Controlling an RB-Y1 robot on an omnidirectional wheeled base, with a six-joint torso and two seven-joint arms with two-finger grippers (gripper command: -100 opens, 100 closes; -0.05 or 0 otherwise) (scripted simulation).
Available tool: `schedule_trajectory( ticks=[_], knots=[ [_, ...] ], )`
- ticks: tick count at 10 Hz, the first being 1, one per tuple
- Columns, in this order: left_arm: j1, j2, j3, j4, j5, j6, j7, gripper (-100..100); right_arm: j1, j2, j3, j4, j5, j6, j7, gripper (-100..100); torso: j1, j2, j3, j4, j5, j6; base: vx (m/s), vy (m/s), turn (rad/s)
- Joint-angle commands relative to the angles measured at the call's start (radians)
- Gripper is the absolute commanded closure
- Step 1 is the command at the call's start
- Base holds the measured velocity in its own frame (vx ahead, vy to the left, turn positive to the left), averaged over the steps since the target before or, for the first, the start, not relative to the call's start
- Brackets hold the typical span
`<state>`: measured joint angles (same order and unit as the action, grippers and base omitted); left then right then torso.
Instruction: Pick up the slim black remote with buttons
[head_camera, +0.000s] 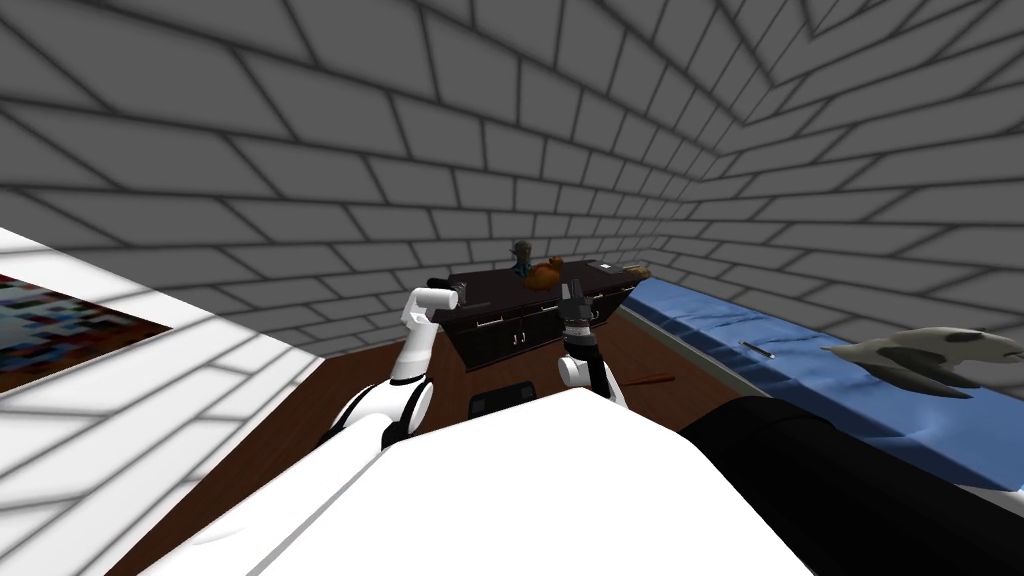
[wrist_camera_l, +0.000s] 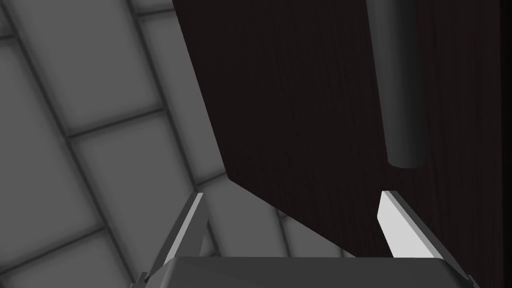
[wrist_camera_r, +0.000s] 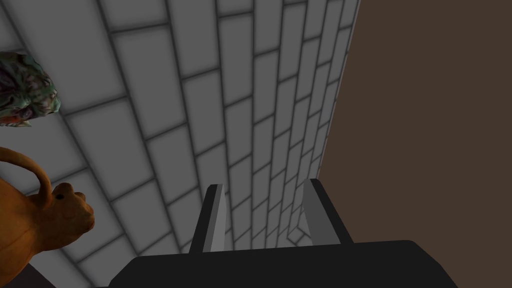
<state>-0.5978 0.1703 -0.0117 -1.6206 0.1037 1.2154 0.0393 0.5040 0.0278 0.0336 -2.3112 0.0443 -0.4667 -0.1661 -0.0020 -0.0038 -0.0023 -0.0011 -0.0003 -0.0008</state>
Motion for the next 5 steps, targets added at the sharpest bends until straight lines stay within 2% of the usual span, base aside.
schedule_trajectory(
  ticks=[1,3,4,5],
  knots=[
    [-0.032,-0.001,0.015,0.048,-0.002,0.050,-0.001,-100,0.000,0.000,0.000,0.000,0.000,0.000,0.000,0,0.000,0.000,0.000,0.000,0.000,0.000,0.069,-0.037,0.003],
    [-0.032,-0.001,0.015,0.048,-0.002,0.096,-0.001,-100,0.000,0.000,0.000,0.000,0.000,0.000,0.000,0,-0.001,-0.001,0.000,0.000,0.000,0.000,0.046,-0.029,0.004],
    [-0.058,-0.002,0.028,0.088,-0.004,0.131,-0.002,-100,0.000,0.000,0.000,0.000,0.000,0.000,0.000,0,0.000,0.001,0.000,0.000,0.000,0.000,0.064,-0.033,0.004],
    [-0.058,-0.002,0.028,0.088,-0.004,0.159,-0.002,-100,0.000,0.000,0.000,0.000,0.000,0.000,0.000,0,0.000,0.000,0.000,0.000,0.000,0.000,0.063,-0.036,0.009]
  ],
)
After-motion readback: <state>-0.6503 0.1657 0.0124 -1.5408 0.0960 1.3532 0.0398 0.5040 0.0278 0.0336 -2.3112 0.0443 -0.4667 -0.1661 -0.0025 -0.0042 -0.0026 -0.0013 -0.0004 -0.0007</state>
